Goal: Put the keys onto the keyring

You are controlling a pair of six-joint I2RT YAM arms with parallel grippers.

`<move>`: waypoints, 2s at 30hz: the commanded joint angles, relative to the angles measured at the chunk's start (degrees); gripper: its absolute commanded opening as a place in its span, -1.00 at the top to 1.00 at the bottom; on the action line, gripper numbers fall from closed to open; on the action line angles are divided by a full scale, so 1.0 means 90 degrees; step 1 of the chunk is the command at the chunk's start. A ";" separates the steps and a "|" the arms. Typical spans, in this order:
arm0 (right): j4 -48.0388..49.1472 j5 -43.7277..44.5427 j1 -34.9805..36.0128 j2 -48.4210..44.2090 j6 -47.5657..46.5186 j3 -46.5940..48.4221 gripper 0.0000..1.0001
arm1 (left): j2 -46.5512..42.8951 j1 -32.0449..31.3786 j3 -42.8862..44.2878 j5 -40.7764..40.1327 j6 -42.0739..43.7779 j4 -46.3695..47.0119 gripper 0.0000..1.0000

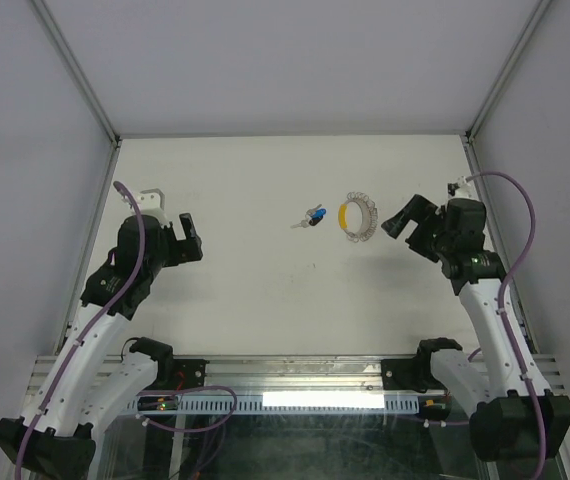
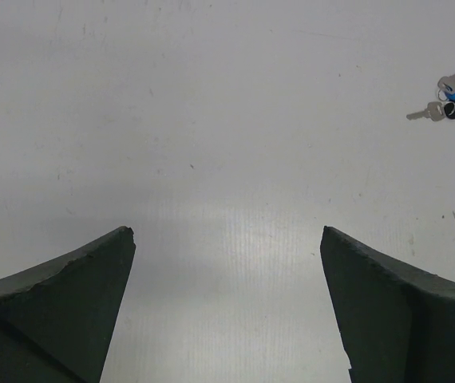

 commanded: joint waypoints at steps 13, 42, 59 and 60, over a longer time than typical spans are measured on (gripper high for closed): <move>0.1978 0.0251 -0.0051 0.2837 -0.0452 0.0364 -0.68 | -0.0021 -0.0031 0.0118 0.0570 -0.0022 0.0553 -0.98; 0.2786 0.0452 0.0625 0.5178 0.0314 0.0773 -0.22 | 0.0594 -0.0119 0.0147 0.0365 -0.0061 0.0901 -0.98; 0.2765 0.0973 0.0713 0.5159 0.0132 0.0539 0.39 | 0.0464 -0.0119 0.0011 0.0580 0.0193 0.1003 -0.98; 0.2850 0.0955 0.0713 0.5097 0.0093 0.0460 0.41 | 0.0461 -0.0124 0.0011 0.0599 0.0203 0.1012 -0.98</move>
